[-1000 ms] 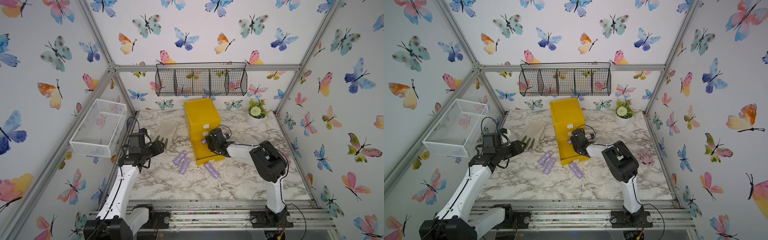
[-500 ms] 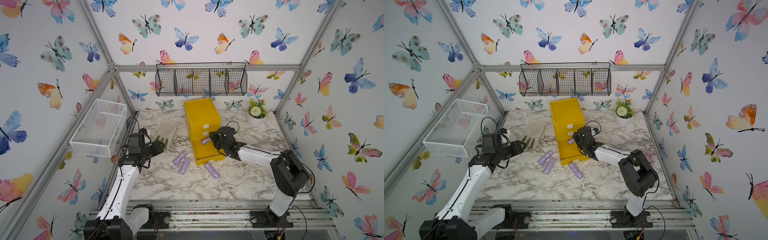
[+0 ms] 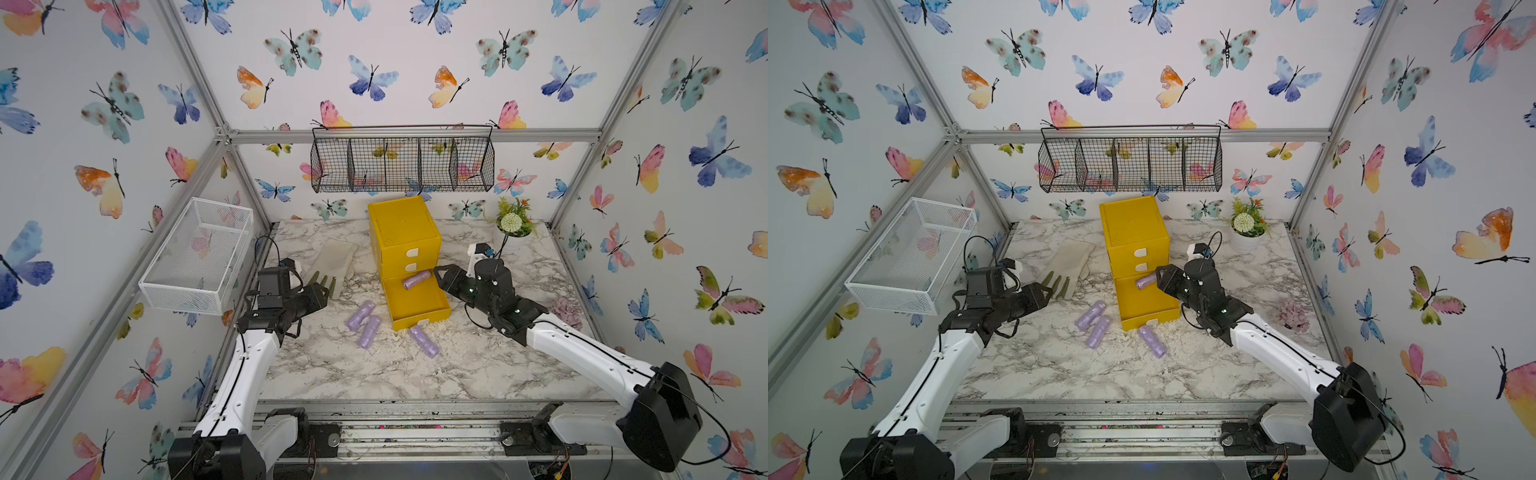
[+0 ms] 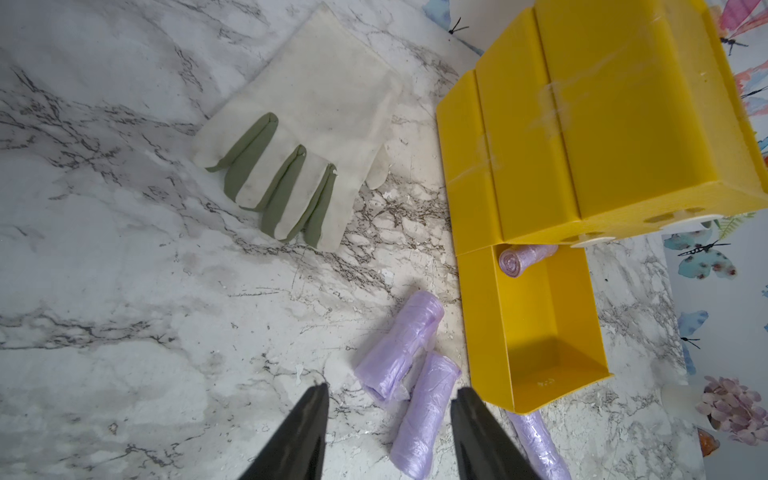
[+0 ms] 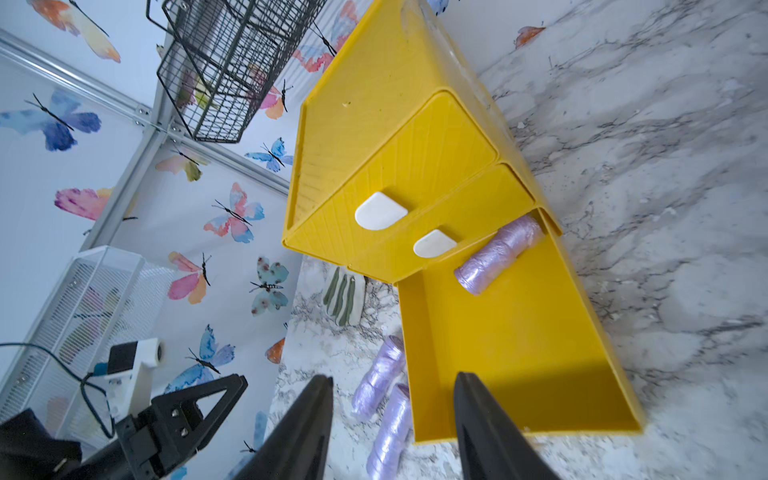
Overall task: Sort the rolls of trash bags by color and place them into the drawer
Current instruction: Place the roll of trash bags in the drawer, then pick up the roll of trash bags from the center of the board.
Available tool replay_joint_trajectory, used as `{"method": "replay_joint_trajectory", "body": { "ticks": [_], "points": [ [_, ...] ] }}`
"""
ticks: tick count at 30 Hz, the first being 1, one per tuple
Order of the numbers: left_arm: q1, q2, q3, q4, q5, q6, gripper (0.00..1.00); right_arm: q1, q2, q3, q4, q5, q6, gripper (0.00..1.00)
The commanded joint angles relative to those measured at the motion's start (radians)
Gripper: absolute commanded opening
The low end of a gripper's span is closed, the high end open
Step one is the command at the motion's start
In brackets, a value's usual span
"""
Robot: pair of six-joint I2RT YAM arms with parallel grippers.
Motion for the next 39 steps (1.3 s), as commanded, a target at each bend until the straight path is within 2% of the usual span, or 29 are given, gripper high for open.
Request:
{"method": "replay_joint_trajectory", "body": {
  "ticks": [1, 9, 14, 17, 29, 39],
  "points": [
    [-0.054, -0.031, -0.044, -0.032, 0.023, -0.013, 0.51, -0.011, -0.06, -0.04, -0.142, -0.012, -0.122, 0.53],
    [-0.37, 0.01, -0.064, -0.085, -0.157, -0.084, 0.5, -0.025, -0.16, -0.049, -0.279, 0.06, -0.233, 0.55],
    [-0.463, 0.104, -0.064, -0.085, -0.201, -0.091, 0.49, -0.026, -0.22, -0.06, -0.324, 0.1, -0.247, 0.55],
    [-0.513, 0.156, -0.044, -0.085, -0.255, -0.094, 0.53, -0.028, -0.248, -0.075, -0.335, 0.113, -0.241, 0.55],
    [-0.564, 0.334, 0.027, -0.078, -0.37, -0.07, 0.57, -0.029, -0.248, -0.093, -0.347, 0.108, -0.222, 0.55],
    [-0.58, 0.463, 0.092, -0.072, -0.374, -0.025, 0.56, -0.029, -0.25, -0.114, -0.342, 0.108, -0.208, 0.55]
  ]
}}
